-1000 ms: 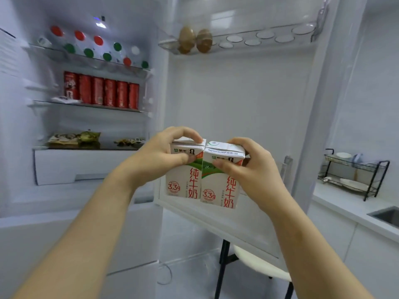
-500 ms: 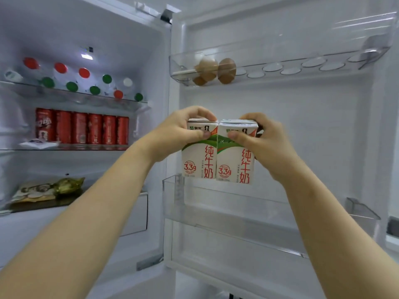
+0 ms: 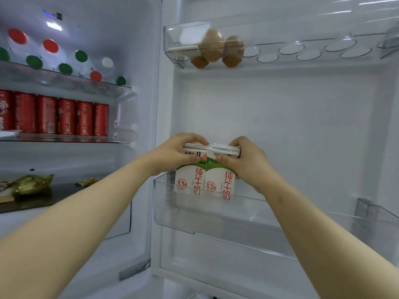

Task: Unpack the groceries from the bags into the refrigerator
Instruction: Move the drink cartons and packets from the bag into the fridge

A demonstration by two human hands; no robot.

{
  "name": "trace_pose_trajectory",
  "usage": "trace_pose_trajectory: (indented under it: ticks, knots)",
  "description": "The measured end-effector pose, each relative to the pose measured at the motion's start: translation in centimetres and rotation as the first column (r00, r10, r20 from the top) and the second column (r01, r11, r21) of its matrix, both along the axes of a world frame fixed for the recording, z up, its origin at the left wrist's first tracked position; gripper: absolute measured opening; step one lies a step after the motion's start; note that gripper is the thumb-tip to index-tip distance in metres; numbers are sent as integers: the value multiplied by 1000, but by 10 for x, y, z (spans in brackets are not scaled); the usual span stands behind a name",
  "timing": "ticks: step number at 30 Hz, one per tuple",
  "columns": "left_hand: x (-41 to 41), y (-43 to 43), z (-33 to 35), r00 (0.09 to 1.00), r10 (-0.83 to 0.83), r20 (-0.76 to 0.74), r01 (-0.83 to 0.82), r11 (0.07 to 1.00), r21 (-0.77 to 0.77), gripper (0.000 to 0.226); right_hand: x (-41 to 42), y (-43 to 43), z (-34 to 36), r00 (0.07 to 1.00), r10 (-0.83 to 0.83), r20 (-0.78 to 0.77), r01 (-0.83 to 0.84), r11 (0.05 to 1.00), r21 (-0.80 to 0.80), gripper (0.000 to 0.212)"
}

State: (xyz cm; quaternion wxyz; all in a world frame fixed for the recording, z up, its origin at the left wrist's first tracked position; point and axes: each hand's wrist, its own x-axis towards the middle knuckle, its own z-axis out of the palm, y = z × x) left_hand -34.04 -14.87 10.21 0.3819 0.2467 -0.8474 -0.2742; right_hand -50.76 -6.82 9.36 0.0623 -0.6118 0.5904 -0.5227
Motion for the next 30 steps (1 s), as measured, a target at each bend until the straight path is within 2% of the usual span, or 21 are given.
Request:
trace_pose_trajectory:
  ticks: [4,13,16,18,21,30]
  knots:
    - [-2,-8,-4,999,34,38,-32,997,-67,27,-3,-3,-3,999,-30,-42,31,999,33,30]
    - [-6,-21,-17,908,203,367,-88,948,-307,37,-6,-10,-11,986,21,-166,26,961,274,25]
    - [-6,-20,-17,871,228,435,-85,942,-325,36,-4,-13,-11,972,48,-231,33,942,333,23]
    - [-7,-20,-16,865,234,444,-86,941,-328,34,-4,-12,-11,952,39,-302,66,942,330,23]
    - [-9,-19,-16,855,263,447,-98,929,-358,32,-3,-12,-10,896,-1,-444,145,946,289,35]
    - [-23,4,-16,791,382,478,-204,901,-382,39,2,-10,-11,815,-88,-573,256,942,218,41]
